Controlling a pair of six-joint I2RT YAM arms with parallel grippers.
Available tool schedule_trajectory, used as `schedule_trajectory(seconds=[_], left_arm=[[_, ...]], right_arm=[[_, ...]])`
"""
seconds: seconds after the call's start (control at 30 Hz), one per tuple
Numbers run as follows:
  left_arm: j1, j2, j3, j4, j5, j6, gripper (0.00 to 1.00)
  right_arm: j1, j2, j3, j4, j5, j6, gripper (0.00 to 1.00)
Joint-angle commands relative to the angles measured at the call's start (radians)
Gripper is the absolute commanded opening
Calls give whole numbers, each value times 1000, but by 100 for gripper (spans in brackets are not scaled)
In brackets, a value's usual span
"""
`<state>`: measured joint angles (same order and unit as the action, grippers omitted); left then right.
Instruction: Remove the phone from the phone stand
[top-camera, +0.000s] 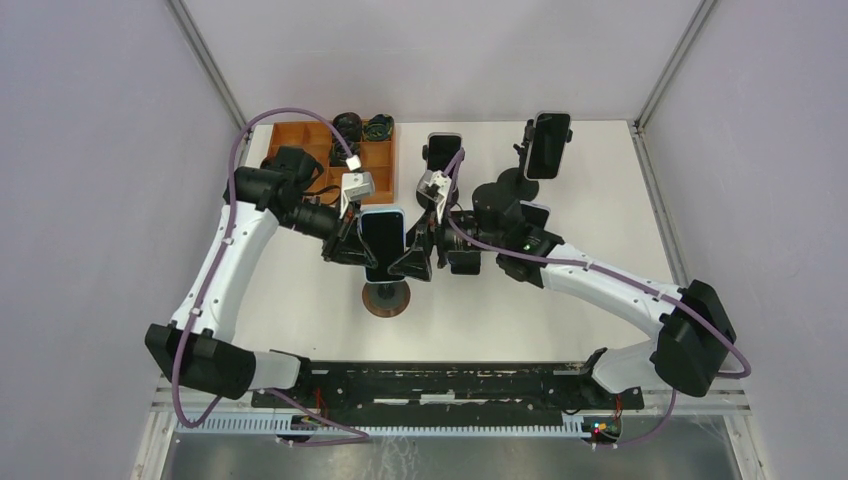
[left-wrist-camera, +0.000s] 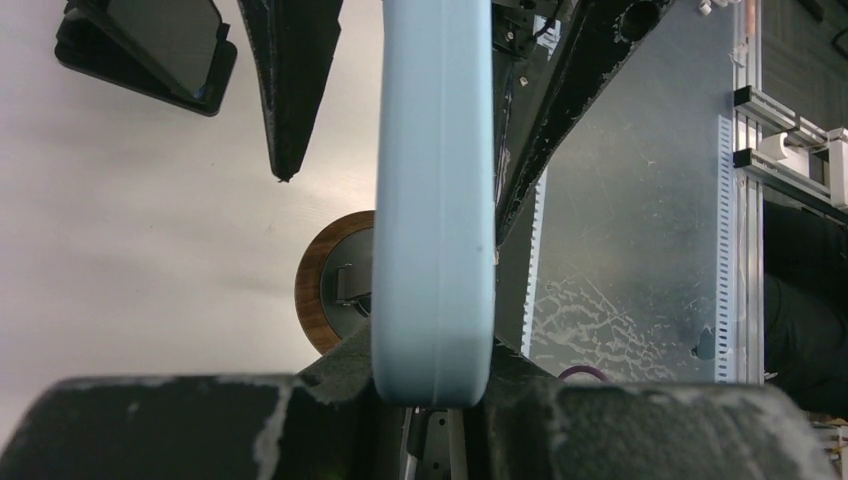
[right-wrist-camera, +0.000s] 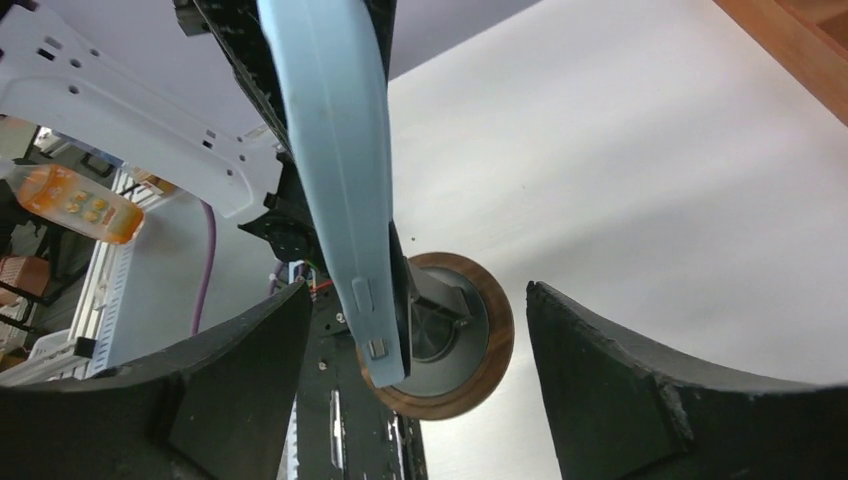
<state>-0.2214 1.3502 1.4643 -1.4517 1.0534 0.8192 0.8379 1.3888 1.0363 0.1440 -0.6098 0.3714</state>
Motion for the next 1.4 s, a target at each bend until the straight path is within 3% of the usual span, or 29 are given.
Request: schedule_trajectory(seconds=[0.0, 0.23, 0.43, 0.5, 0.53, 0.63, 0.67, 0.93, 1.13, 1.23, 1.37], left_arm=[[-25, -59, 29, -13, 108, -64, 2], [-48, -84, 44, -13, 125, -95, 2], [-62, -92, 31, -13, 115, -95, 3], [-62, -84, 34, -13, 113, -99, 24], [-62, -80, 40, -13, 110, -100, 44], [-62, -76, 63, -13, 87, -107, 96], [-62, -77, 71, -11, 77, -107, 99], [-62, -151, 31, 60, -20, -89, 100], [-56, -302, -142, 282, -59, -61, 100], [-56, -307, -147, 340, -53, -108, 100], [-56, -325, -144, 340, -21, -47, 100]], right_arm=[[16, -23, -11, 138, -52, 22, 80], [26, -33, -56, 241, -96, 64, 51], [27, -44, -62, 283, -97, 86, 19], [27, -55, -74, 319, -87, 108, 6], [28, -60, -79, 331, -75, 116, 0], [19, -89, -98, 333, -21, 119, 0], [10, -100, -110, 349, -18, 127, 0], [-98, -184, -187, 539, -135, 266, 0], [-99, -189, -193, 750, -206, 437, 0], [-89, -185, -178, 796, -206, 479, 0], [-55, -151, -144, 880, -209, 539, 0]])
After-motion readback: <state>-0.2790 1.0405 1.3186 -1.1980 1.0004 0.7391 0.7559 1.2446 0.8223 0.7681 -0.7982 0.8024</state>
